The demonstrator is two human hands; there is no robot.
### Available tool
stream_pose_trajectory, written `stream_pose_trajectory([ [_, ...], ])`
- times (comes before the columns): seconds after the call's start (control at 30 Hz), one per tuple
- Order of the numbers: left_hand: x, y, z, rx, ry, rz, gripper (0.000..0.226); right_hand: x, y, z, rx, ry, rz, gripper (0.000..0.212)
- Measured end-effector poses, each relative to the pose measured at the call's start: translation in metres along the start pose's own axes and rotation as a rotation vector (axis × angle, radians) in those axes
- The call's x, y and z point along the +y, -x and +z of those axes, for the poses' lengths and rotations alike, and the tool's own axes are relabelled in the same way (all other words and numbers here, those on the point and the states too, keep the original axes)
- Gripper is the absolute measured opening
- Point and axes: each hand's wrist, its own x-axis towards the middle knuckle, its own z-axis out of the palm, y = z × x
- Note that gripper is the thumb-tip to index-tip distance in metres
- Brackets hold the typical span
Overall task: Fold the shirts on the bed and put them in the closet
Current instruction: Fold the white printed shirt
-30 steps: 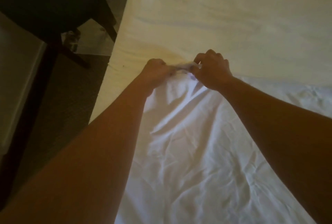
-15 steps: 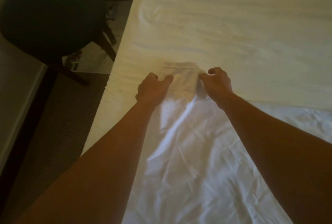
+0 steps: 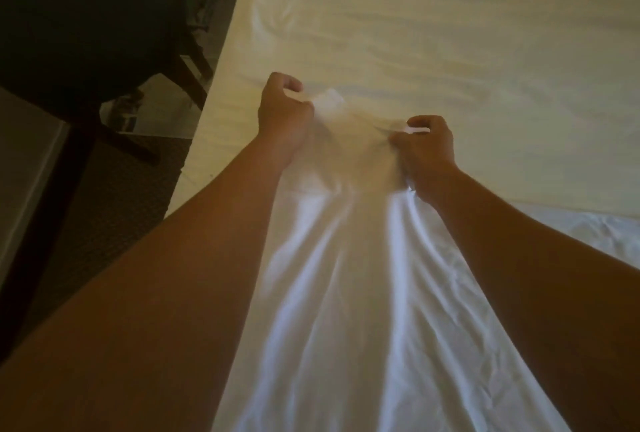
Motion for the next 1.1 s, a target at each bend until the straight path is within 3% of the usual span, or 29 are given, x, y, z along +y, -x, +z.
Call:
stream_pose_trajectory([
  [0.17,-0.026,0.006,-0.024,-0.094,-0.289,-0.12,0.053,-0.005,-0.001,0.01,-0.012,0.017,-0.005,0.041],
  [0.3,-0.056,0.013,-0.05,-0.242,-0.405,-0.131,0.032,-0.009,-0.003,0.013,0.005,0.14,-0.02,0.031],
  [0.37,-0.066,0.012,-0.051,-0.148,-0.449,-0.063,0.022,-0.009,-0.001,0.014,0.054,0.297,-0.1,0.031],
  [0.47,-0.068,0.02,-0.05,0.037,-0.371,-0.009,0.012,-0.003,0.006,0.02,0.129,0.668,-0.294,0.034],
  [0.57,-0.076,0.034,-0.056,0.036,-0.443,-0.069,0.019,0.002,0.016,0.034,0.188,0.946,-0.685,0.037],
  [0.67,-0.089,0.055,-0.072,-0.007,-0.543,-0.174,0.028,-0.007,0.025,0.061,-0.043,0.971,-0.947,0.037],
  [0.77,-0.097,0.07,-0.086,-0.088,-0.437,-0.249,0.032,-0.02,0.033,0.091,-0.33,1.101,-0.892,0.054],
  [0.87,-0.105,0.071,-0.094,-0.124,-0.486,-0.195,0.014,-0.023,0.036,0.108,-0.391,1.253,-0.811,0.047],
  [0.97,-0.116,0.071,-0.093,0.002,-0.586,-0.056,0.003,-0.023,0.031,0.111,-0.278,1.078,-0.654,0.028],
  [1.1,-0.129,0.092,-0.074,0.211,-0.783,0.234,0.033,-0.006,0.041,0.101,-0.287,0.758,-0.642,0.041],
])
